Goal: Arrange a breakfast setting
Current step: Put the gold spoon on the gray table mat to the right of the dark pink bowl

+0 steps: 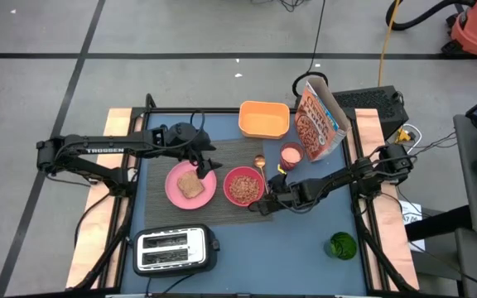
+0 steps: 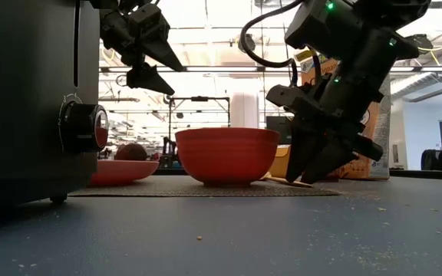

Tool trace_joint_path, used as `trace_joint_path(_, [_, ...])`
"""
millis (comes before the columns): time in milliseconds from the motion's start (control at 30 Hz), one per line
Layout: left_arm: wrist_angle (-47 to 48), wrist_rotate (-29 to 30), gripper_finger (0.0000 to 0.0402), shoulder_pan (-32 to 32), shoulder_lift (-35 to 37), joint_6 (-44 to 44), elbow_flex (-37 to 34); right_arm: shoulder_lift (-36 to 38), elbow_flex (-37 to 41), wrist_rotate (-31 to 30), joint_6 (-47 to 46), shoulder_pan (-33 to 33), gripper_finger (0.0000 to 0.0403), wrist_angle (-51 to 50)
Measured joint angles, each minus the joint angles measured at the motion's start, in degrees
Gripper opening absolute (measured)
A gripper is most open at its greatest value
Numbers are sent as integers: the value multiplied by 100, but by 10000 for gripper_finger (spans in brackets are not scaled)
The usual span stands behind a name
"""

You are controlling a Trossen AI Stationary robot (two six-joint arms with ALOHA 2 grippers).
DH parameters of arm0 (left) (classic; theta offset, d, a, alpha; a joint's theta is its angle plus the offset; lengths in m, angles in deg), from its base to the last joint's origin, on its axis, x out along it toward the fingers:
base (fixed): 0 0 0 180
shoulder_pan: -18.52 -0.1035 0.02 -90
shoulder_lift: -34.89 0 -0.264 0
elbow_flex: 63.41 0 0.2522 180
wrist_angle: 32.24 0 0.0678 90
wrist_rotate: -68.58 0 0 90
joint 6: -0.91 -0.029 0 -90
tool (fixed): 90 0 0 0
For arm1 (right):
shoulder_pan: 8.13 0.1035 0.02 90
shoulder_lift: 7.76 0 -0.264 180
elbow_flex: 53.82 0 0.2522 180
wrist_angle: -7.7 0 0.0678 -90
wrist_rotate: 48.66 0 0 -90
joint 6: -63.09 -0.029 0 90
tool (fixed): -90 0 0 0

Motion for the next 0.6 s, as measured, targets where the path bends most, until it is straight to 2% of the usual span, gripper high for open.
trace_joint_path(600, [5,0,379,-1,0,-3,0,201,2,605,690,15,121,-42])
